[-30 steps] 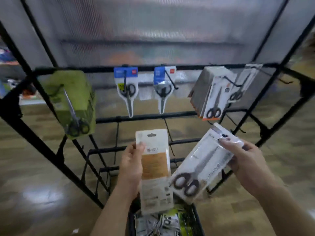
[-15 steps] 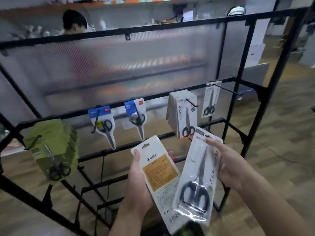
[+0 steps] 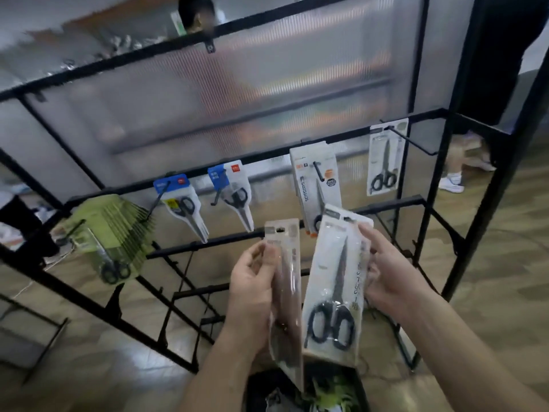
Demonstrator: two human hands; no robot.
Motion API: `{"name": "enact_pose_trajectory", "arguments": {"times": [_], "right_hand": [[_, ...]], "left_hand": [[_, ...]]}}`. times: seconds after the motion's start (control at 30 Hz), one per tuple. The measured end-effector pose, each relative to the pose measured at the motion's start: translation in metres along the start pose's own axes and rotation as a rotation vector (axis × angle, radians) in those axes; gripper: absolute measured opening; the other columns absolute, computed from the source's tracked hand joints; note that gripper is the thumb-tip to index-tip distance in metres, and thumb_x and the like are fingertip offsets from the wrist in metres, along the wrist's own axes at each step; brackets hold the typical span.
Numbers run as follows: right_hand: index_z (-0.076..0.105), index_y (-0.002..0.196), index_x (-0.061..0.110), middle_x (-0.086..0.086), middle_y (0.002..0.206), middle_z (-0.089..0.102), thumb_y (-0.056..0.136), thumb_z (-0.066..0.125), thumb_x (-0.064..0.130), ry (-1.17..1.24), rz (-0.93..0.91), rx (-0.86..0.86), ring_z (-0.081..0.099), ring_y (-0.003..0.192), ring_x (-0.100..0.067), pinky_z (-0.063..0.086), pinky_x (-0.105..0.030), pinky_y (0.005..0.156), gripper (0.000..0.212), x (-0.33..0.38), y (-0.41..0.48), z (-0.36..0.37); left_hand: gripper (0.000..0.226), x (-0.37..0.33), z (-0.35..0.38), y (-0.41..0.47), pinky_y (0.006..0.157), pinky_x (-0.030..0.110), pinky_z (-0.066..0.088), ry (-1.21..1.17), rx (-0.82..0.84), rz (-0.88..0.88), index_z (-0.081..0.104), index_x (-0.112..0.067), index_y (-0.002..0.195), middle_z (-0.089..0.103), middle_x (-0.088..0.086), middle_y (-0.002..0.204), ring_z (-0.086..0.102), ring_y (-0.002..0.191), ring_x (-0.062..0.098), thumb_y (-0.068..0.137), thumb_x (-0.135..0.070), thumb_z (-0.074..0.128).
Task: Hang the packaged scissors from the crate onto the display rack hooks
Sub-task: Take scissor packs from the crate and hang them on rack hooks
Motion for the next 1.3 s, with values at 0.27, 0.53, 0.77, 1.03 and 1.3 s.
{"name": "enact_pose_trajectory", "arguments": {"times": [0.27, 0.53, 0.77, 1.03, 1.3], "right_hand": [[0.073, 0.110, 0.002, -0.010, 0.075, 0.072, 0.104, 0.054, 0.014, -0.223, 0.054, 0.092, 0.067, 0.052, -0.013, 0.052, -0.025, 0.042, 0.024, -0.048, -0.010, 0.013], [0.069, 0.114, 0.003, -0.020, 0.109, 0.076, 0.104, 0.052, 0.006, -0.516, -0.004, -0.080, 0.072, 0.108, -0.031, 0.054, -0.043, 0.100, 0.020, -0.059, 0.034, -0.030], [0.067, 0.118, 0.005, -0.016, 0.102, 0.078, 0.100, 0.059, 0.008, -0.598, 0.224, -0.364, 0.075, 0.101, -0.028, 0.055, -0.033, 0.089, 0.019, -0.160, 0.018, -0.137], [0.064, 0.117, -0.002, -0.022, 0.112, 0.069, 0.106, 0.052, 0.015, -0.739, 0.622, -0.453, 0.066, 0.091, -0.027, 0.048, -0.022, 0.071, 0.023, -0.327, 0.105, -0.266], [0.057, 0.118, 0.007, -0.016, 0.107, 0.065, 0.104, 0.054, 0.023, -0.579, 0.852, -0.604, 0.063, 0.088, -0.024, 0.054, -0.030, 0.065, 0.021, -0.557, 0.263, -0.486]], "left_hand": [[0.034, 0.032, 0.011, -0.010, 0.093, 0.062, 0.057, 0.099, 0.031, -0.056, 0.059, -0.008, 0.122, 0.074, 0.018, 0.113, 0.072, 0.106, 0.040, 0.097, -0.032, 0.062], [0.013, 0.082, -0.082, 0.010, 0.087, 0.044, 0.060, 0.168, -0.099, -0.055, 0.064, -0.017, 0.108, 0.077, 0.006, 0.108, 0.073, 0.102, 0.026, 0.099, -0.027, 0.065], [0.020, 0.164, -0.154, 0.016, 0.060, 0.009, 0.051, 0.313, -0.055, -0.241, 0.063, -0.014, 0.113, 0.073, -0.003, 0.099, 0.072, 0.084, 0.000, 0.102, -0.030, 0.060], [0.017, 0.341, -0.228, 0.023, 0.084, 0.038, 0.062, 0.411, -0.098, -0.426, 0.066, -0.016, 0.110, 0.078, -0.004, 0.102, 0.074, 0.101, 0.019, 0.103, -0.030, 0.059], [0.016, 0.651, -0.292, 0.045, 0.091, 0.047, 0.059, 0.467, -0.164, -0.598, 0.065, -0.024, 0.117, 0.075, -0.005, 0.114, 0.072, 0.109, 0.020, 0.103, -0.031, 0.061]]}}
Point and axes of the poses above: each hand's wrist, its own y-axis towards the middle knuckle, its own z-axis out of the palm, x = y × z, the point moved 1 cm from there along y, towards the middle knuckle
